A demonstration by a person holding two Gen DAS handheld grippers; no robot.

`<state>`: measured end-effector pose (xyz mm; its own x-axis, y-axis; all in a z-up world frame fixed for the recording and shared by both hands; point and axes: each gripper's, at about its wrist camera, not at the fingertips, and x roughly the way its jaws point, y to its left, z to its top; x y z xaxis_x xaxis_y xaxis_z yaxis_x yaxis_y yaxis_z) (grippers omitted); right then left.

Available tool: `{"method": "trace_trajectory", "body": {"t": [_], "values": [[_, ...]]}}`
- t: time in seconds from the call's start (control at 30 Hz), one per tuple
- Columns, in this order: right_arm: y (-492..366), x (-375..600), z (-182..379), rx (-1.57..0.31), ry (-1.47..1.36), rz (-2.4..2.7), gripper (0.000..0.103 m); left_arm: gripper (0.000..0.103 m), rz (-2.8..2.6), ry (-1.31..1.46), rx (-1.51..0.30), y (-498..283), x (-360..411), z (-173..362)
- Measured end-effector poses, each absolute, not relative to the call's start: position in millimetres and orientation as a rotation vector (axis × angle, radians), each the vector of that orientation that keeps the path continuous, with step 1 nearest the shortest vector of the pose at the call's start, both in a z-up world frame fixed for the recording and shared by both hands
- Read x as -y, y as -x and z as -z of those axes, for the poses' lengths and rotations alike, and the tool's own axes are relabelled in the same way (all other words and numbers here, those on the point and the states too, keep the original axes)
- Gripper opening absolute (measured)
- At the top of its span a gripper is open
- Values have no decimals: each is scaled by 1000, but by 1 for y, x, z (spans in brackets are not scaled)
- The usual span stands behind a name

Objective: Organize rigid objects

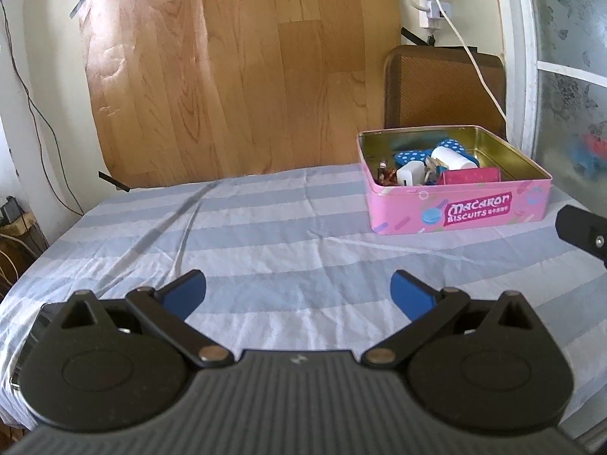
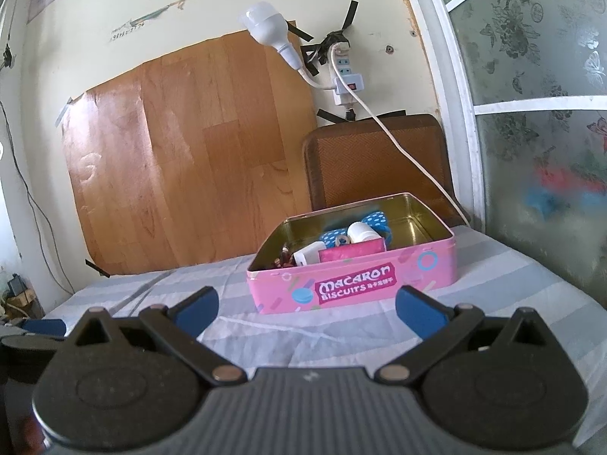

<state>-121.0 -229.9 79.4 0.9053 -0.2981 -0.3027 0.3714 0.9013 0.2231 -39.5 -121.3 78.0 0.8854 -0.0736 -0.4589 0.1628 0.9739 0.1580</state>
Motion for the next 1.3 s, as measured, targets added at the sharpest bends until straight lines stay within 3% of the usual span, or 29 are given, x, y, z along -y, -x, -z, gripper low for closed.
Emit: {"method": "trace_trajectory", "body": {"t": [1.3], "values": [[121, 223, -74, -286, -300, 344, 103, 103, 224, -170, -473, 44, 120, -80]]}}
